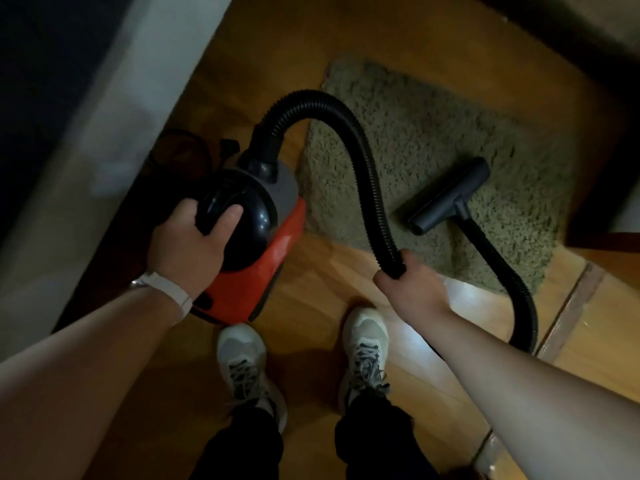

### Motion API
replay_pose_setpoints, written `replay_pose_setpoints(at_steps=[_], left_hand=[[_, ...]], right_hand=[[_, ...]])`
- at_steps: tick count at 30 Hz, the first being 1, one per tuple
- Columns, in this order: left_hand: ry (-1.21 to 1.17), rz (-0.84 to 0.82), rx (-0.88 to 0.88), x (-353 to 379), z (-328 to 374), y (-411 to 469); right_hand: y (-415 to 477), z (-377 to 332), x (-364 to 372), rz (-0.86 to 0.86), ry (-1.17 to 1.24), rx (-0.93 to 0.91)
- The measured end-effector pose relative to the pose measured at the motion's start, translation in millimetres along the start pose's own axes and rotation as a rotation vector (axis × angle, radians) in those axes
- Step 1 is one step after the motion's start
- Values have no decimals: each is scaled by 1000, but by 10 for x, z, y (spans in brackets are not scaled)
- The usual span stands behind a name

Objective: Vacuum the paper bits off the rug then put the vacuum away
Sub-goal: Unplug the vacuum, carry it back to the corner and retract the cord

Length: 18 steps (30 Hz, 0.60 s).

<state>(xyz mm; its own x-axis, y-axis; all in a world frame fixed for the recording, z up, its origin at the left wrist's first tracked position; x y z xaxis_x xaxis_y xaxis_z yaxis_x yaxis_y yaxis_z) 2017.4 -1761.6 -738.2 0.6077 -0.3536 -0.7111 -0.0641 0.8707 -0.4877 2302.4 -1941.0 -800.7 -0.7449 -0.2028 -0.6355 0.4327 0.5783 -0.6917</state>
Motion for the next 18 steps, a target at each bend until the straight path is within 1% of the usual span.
replay_pose_setpoints(at_steps=[5,9,14,18], left_hand=[[42,-1,-49,-483,349,-377],[-13,27,-68,-961,719,-772],[-92,69,-106,-1589,1153,-1176],[-137,71,-125,-2129,1507,-1475]], right_hand=[[-526,-388,-511,32,13,-58],[-938,-835,-1007,72,1,-107],[-1391,-1426,-1824,207,-28,-182],[-1788,-1774,-2579,300,-50,-216]])
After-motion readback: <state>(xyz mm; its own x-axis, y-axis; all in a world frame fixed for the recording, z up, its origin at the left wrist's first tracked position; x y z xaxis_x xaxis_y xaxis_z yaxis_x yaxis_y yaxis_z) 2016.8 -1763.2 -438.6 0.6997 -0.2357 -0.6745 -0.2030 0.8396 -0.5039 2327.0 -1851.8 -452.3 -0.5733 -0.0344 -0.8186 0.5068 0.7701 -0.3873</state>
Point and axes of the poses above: each hand's wrist, its own y-axis towards the middle knuckle, its own x-axis out of the palm, z = x × y, the point moved 6 cm from there along y, towards the middle knuckle, and after that the axes turned 4 degrees about -x, right-handed, at the moved point
